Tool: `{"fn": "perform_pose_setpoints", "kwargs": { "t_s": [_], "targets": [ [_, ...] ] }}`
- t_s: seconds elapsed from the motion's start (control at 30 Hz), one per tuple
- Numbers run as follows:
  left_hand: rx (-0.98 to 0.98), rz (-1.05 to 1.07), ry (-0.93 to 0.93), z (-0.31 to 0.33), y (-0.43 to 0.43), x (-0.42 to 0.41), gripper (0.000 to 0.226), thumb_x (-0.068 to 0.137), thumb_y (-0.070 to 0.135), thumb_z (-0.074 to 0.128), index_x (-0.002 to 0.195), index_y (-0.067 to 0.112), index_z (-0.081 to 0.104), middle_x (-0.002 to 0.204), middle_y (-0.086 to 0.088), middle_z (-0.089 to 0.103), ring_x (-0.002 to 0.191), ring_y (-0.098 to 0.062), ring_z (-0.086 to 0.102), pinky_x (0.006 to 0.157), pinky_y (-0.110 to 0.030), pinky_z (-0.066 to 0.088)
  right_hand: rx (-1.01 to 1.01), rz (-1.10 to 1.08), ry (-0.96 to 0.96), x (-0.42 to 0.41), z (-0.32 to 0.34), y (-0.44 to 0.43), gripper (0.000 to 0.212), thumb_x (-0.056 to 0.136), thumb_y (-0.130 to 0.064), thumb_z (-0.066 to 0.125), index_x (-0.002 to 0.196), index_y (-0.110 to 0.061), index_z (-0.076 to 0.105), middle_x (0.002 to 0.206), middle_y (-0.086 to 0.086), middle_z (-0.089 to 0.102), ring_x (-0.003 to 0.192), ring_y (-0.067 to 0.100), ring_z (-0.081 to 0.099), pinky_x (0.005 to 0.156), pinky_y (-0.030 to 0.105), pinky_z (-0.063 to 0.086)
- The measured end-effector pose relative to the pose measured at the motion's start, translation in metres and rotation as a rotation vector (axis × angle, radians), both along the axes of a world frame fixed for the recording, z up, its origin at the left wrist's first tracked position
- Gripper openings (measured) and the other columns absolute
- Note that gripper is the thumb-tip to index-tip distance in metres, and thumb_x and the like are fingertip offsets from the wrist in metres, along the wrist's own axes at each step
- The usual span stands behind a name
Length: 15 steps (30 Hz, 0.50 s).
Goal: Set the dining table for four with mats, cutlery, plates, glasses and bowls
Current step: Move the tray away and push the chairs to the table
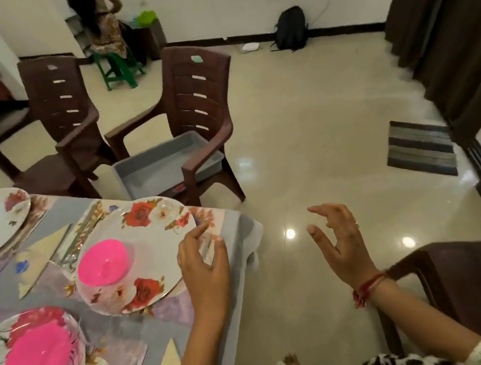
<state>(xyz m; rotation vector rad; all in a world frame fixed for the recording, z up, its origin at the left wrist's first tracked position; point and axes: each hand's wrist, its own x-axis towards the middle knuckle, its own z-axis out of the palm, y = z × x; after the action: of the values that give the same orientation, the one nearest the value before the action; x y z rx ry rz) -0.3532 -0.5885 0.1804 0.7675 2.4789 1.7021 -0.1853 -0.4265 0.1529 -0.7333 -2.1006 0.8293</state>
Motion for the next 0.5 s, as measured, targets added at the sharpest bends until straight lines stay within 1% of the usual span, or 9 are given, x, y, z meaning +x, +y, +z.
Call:
{"fn": "perform_pose_setpoints", "kwargs": {
  "t_s": [0.1, 0.2, 0.27, 0.33, 0.37, 0.43, 0.5],
  "targets": [
    [0.018, 0.056, 0.001, 0.004, 0.035, -0.026, 0.029, 0.088, 0.039, 0.05, 0.115, 0.03, 0.052, 0.118, 0.016, 0.052, 0.106, -0.002, 0.047, 0.093, -0.018, 0.034, 0.051, 0.045, 0.008, -0.037, 0.012, 0.046, 0.041, 0.093, -0.053, 0.039, 0.122, -0.026, 0.052, 0.114, -0.02, 0.041, 0.108, 0.005, 0.045, 0.087, 0.048, 0.05],
    [0.021, 0.062, -0.016, 0.008, 0.068, -0.049, 0.024, 0.087, 0.038, 0.05, 0.111, 0.036, 0.051, 0.11, 0.026, 0.049, 0.104, 0.005, 0.047, 0.09, -0.023, 0.04, 0.039, 0.062, 0.009, -0.068, 0.021, 0.084, 0.044, 0.093, -0.051, 0.041, 0.121, -0.021, 0.055, 0.114, -0.012, 0.046, 0.106, 0.01, 0.048, 0.086, 0.044, 0.05],
    [0.024, 0.081, -0.007, 0.01, 0.088, -0.06, 0.024, 0.086, 0.039, 0.05, 0.11, 0.039, 0.05, 0.109, 0.03, 0.048, 0.104, 0.006, 0.047, 0.089, -0.023, 0.041, 0.015, 0.076, 0.019, -0.085, 0.018, 0.109, 0.041, 0.092, -0.047, 0.044, 0.122, -0.021, 0.056, 0.115, -0.009, 0.048, 0.107, 0.011, 0.049, 0.087, 0.044, 0.05],
    [0.025, 0.119, 0.0, 0.011, 0.106, -0.072, 0.026, 0.086, 0.04, 0.051, 0.111, 0.036, 0.052, 0.112, 0.024, 0.05, 0.104, 0.003, 0.048, 0.089, -0.025, 0.041, 0.014, 0.103, 0.018, -0.102, 0.012, 0.13, 0.039, 0.092, -0.044, 0.045, 0.122, -0.021, 0.056, 0.115, -0.011, 0.047, 0.109, 0.01, 0.048, 0.088, 0.047, 0.049],
    [0.023, 0.143, -0.004, 0.009, 0.118, -0.08, 0.028, 0.085, 0.04, 0.051, 0.112, 0.034, 0.053, 0.113, 0.021, 0.051, 0.103, 0.005, 0.048, 0.089, -0.025, 0.042, 0.004, 0.122, 0.01, -0.111, 0.009, 0.144, 0.039, 0.092, -0.043, 0.045, 0.122, -0.021, 0.056, 0.115, -0.011, 0.047, 0.109, 0.009, 0.048, 0.088, 0.048, 0.048],
    [0.017, 0.179, 0.005, 0.005, 0.142, -0.096, 0.028, 0.087, 0.037, 0.053, 0.114, 0.03, 0.054, 0.113, 0.019, 0.05, 0.103, 0.011, 0.045, 0.086, -0.021, 0.04, -0.008, 0.163, 0.005, -0.131, 0.002, 0.174, 0.039, 0.092, -0.044, 0.045, 0.121, -0.021, 0.056, 0.114, -0.012, 0.047, 0.108, 0.008, 0.047, 0.088, 0.048, 0.048],
    [0.013, 0.214, 0.031, 0.003, 0.166, -0.11, 0.023, 0.091, 0.028, 0.058, 0.114, 0.03, 0.054, 0.112, 0.017, 0.051, 0.102, 0.012, 0.044, 0.083, -0.017, 0.037, -0.011, 0.203, 0.007, -0.152, -0.001, 0.205, 0.038, 0.092, -0.044, 0.045, 0.121, -0.022, 0.056, 0.114, -0.011, 0.047, 0.108, 0.008, 0.047, 0.087, 0.046, 0.049]
  ]
}}
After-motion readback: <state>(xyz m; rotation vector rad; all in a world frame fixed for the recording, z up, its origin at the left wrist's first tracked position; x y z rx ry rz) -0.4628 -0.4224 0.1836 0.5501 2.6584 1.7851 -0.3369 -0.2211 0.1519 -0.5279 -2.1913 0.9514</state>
